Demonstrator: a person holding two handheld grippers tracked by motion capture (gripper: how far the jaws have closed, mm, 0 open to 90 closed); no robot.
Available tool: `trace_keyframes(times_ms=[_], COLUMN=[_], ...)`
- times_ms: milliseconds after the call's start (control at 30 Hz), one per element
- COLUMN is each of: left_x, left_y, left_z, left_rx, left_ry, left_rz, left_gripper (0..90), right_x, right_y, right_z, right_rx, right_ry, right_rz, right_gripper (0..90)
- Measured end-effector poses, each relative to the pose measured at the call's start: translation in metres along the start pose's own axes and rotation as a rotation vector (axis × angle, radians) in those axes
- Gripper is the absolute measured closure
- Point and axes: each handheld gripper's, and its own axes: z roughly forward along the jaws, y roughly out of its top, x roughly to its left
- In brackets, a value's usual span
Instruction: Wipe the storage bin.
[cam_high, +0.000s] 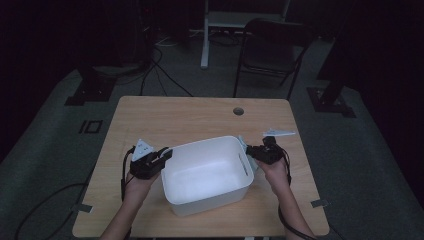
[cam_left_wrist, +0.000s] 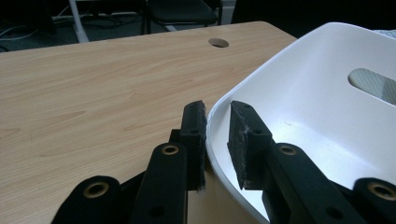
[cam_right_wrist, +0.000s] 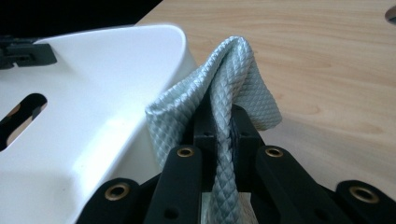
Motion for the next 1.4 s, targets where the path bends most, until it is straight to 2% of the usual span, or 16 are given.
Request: trace_keyframes(times_ms=[200,400,533,567,800,933,1067,1133,1300,1400], left_x=[-0.002,-0.005,-0.005,-0.005,-0.003,-0.001,0.005,0.007,0.011,0.013], left_y=[0.0,-0.001,-0.001,-0.001,-0.001,-0.001,0.0,0.002,0.01,0.012], left_z=[0.001,0.0,0.0,0.0,0.0,-0.001,-0.002,-0.005,-0.011,-0.01], left_rx=[-0.002,-0.008,-0.012,-0.011,-0.006,-0.007,-0.009,-0.024,-0.045,-0.039], left_ry=[0.019,0.041,0.039,0.039,0.022,0.008,-0.035,-0.051,-0.072,-0.082], left_rz=[0.001,0.006,0.005,0.005,0.014,0.007,-0.014,-0.028,-0.018,-0.018], left_gripper=[76.2,76.4,76.4,76.4,76.4,76.0,75.1,72.2,64.2,54.1], right_x=[-0.002,-0.015,-0.018,-0.021,-0.031,-0.03,-0.029,-0.027,-0.023,-0.021], right_y=[-0.002,-0.02,-0.024,-0.028,-0.041,-0.041,-0.033,-0.03,-0.023,-0.021], right_z=[0.01,0.032,0.036,0.042,0.058,0.057,0.046,0.038,0.021,0.013], right_rx=[0.048,0.115,0.131,0.156,0.199,0.19,0.148,0.132,0.089,0.062], right_ry=[-0.026,-0.033,-0.033,-0.043,-0.05,-0.06,-0.062,-0.066,-0.069,-0.069], right_rz=[-0.001,0.049,0.056,0.064,0.102,0.106,0.108,0.101,0.092,0.094], right_gripper=[84.8,84.9,84.9,84.9,84.7,84.5,84.4,84.4,84.4,84.3])
